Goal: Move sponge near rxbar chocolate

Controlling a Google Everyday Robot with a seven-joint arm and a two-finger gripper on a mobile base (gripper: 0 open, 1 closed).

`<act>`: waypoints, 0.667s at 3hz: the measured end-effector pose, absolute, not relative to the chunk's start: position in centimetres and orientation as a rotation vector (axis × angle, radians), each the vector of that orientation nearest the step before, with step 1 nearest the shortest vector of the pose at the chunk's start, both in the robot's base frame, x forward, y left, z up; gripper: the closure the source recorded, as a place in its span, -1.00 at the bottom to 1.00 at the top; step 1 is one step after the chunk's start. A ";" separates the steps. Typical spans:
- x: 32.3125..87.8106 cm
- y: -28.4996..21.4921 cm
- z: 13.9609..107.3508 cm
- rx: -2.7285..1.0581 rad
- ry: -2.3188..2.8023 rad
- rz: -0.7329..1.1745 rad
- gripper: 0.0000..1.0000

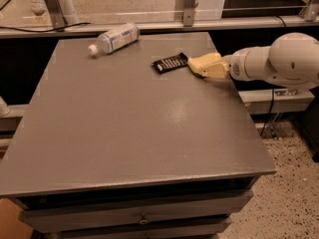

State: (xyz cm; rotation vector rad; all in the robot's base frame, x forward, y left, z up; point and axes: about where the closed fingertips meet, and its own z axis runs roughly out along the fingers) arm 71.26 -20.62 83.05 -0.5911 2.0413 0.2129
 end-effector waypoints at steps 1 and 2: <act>71.3 -20.6 83.1 -0.591 2.041 0.213 0.65; 71.3 -20.6 83.1 -0.591 2.041 0.213 0.17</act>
Offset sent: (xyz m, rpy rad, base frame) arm 0.0157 0.0216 -0.0033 0.0197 0.0220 0.0429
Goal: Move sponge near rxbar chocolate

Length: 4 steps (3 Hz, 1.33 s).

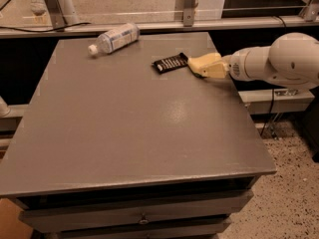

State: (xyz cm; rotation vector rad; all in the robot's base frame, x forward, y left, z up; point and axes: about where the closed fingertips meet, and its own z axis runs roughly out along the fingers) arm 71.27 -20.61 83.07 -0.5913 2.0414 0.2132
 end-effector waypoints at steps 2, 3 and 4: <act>71.3 -20.6 83.1 -0.592 2.041 0.214 -0.74; 71.9 -18.8 83.5 -0.626 2.023 0.265 -1.00; 72.2 -17.4 84.0 -0.654 2.006 0.305 -1.00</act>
Offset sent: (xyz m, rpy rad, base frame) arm 0.0163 0.0328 0.0081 0.0485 0.0017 0.0831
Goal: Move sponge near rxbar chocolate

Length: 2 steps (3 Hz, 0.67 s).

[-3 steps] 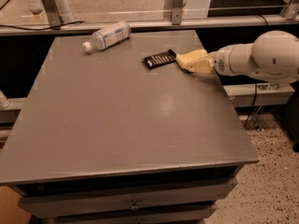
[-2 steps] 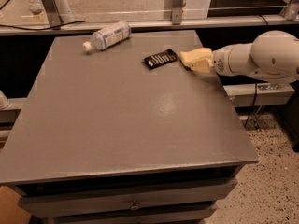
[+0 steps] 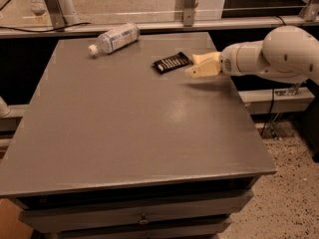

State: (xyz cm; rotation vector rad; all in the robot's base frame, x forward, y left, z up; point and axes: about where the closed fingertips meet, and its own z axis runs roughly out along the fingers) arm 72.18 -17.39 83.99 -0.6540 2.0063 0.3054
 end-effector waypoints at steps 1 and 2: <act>72.0 -16.4 84.4 -0.675 1.990 0.342 -1.00; 70.6 -16.0 85.7 -0.709 1.954 0.388 -1.00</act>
Offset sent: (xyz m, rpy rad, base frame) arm -0.0367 0.0114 0.0342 0.0716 -0.0446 0.1383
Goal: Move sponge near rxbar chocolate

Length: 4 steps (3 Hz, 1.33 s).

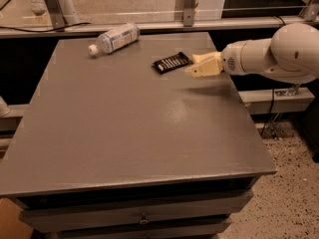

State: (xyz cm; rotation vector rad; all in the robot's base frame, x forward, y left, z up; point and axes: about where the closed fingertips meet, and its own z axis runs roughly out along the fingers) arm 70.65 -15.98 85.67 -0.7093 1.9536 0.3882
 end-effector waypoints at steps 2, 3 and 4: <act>64.9 -17.1 89.2 -0.825 1.873 0.340 -1.00; 61.3 -18.3 91.1 -0.857 1.823 0.308 -1.00; 61.1 -18.9 91.2 -0.856 1.820 0.294 -1.00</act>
Offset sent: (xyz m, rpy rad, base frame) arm -0.1025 -0.0296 0.0609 -0.1120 -0.1428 0.1014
